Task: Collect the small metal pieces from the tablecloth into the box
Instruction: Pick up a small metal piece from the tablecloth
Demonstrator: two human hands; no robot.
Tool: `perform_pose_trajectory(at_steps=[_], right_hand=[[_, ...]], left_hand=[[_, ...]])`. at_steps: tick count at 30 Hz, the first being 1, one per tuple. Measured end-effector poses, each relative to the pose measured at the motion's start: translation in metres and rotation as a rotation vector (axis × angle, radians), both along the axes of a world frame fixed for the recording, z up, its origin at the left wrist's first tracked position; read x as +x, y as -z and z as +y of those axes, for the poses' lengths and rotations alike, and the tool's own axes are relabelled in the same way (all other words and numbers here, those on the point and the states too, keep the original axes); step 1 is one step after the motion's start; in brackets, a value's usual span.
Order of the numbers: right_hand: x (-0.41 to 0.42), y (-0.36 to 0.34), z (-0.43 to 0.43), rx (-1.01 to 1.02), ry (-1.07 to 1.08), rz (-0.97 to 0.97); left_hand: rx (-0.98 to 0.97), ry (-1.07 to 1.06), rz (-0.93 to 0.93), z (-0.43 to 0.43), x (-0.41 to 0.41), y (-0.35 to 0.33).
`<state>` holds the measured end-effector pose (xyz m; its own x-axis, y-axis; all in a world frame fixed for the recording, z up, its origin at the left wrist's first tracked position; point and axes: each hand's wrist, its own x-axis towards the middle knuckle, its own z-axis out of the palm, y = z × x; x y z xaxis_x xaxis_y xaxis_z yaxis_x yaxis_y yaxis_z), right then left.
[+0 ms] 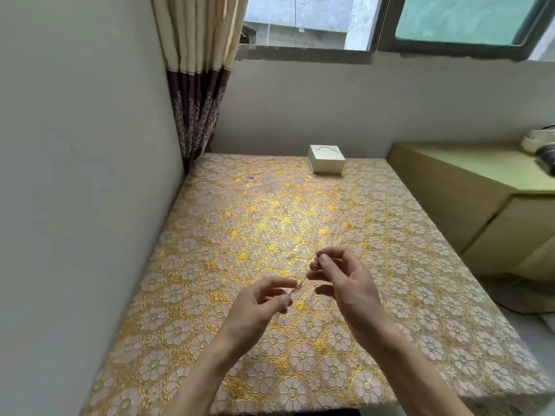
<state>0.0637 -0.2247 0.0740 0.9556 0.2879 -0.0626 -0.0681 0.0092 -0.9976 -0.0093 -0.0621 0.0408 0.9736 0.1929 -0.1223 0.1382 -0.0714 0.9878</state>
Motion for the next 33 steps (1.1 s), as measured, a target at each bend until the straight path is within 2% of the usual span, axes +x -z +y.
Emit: perform_pose_trajectory(at_steps=[5, 14, 21, 27, 33], right_hand=[[-0.001, -0.007, 0.0, 0.007, -0.003, -0.072], [-0.001, -0.011, -0.006, 0.119, 0.042, 0.0], [0.001, -0.009, -0.009, 0.182, 0.085, 0.048], [0.006, -0.009, -0.01, 0.154, 0.094, 0.042], [0.009, -0.005, -0.017, 0.116, 0.078, 0.069]], left_hand=[[-0.015, 0.058, 0.013, -0.004, 0.004, -0.005], [-0.032, 0.117, 0.002, 0.0, 0.004, -0.002], [-0.055, 0.07, 0.068, 0.002, 0.002, 0.007], [-0.073, 0.024, 0.093, 0.003, 0.004, 0.011], [0.055, 0.029, 0.047, 0.016, 0.018, 0.0]])
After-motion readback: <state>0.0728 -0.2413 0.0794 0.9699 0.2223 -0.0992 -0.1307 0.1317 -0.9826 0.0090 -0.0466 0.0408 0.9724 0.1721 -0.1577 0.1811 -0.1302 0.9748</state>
